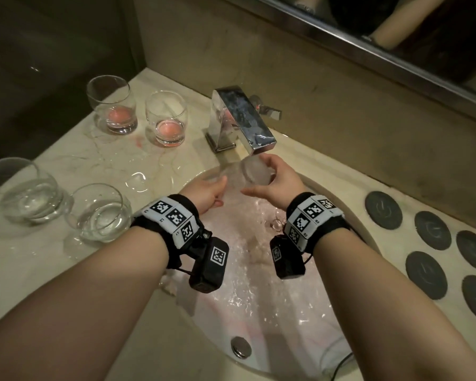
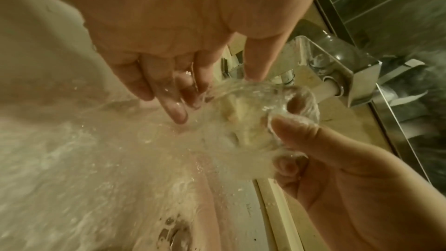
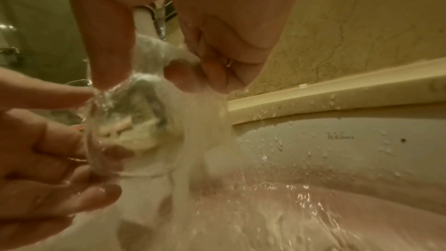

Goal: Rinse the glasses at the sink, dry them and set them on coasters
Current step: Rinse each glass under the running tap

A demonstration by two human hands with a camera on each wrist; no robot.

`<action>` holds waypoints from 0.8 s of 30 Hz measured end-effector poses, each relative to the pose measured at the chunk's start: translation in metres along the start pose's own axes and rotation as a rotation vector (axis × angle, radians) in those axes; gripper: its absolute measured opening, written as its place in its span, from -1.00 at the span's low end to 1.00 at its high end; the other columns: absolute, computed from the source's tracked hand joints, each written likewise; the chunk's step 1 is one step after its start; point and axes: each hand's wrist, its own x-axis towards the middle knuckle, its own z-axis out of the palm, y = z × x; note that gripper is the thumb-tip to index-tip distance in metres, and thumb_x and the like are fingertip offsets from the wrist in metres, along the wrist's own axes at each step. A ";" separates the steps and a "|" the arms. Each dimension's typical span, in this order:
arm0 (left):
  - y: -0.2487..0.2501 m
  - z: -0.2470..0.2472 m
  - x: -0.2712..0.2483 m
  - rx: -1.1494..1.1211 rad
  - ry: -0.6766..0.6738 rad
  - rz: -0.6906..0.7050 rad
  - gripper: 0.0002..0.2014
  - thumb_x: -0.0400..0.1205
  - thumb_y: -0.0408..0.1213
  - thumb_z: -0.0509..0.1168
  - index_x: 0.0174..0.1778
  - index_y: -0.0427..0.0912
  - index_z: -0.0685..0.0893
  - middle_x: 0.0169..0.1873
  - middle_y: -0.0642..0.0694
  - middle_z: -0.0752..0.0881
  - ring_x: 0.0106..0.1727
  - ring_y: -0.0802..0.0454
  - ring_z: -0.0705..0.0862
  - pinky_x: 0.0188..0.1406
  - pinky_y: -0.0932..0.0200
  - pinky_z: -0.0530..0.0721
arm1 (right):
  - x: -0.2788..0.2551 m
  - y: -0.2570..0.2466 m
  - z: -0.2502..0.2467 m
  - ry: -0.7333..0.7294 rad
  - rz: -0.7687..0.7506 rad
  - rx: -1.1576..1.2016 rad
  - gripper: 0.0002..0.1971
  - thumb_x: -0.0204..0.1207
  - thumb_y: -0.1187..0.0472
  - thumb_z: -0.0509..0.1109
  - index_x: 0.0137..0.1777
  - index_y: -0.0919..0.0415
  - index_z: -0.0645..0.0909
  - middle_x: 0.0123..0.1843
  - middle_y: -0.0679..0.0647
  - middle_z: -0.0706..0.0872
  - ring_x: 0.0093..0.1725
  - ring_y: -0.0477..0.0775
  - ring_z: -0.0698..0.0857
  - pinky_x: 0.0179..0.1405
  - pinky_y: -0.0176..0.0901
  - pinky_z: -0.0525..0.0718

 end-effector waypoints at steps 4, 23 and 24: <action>-0.005 -0.001 0.004 0.013 0.042 -0.079 -0.53 0.68 0.09 0.12 0.42 -0.10 0.49 0.03 -0.06 0.63 -0.13 0.13 0.68 -0.40 0.30 0.29 | 0.001 -0.002 0.003 -0.020 -0.003 -0.090 -0.18 0.25 0.13 0.67 0.50 0.15 0.38 0.43 0.00 0.52 0.23 -0.07 0.53 0.12 -0.31 0.44; -0.005 0.003 -0.001 -0.302 -0.031 -0.112 -0.57 0.66 -0.08 0.26 0.41 -0.17 0.49 -0.10 -0.13 0.69 -0.37 0.26 0.70 0.12 0.12 0.69 | 0.007 0.005 0.006 0.018 0.021 0.094 -0.02 0.18 0.09 0.70 0.54 0.00 0.18 0.24 0.06 0.54 0.23 0.04 0.56 0.24 -0.13 0.57; -0.005 0.003 -0.001 -0.305 -0.026 -0.114 -0.58 0.65 -0.08 0.26 0.40 -0.16 0.50 -0.12 -0.11 0.69 -0.39 0.23 0.70 0.07 0.16 0.69 | 0.008 0.006 0.006 0.019 0.021 0.092 -0.02 0.18 0.09 0.70 0.53 0.00 0.18 0.24 0.07 0.54 0.25 0.05 0.56 0.27 -0.11 0.56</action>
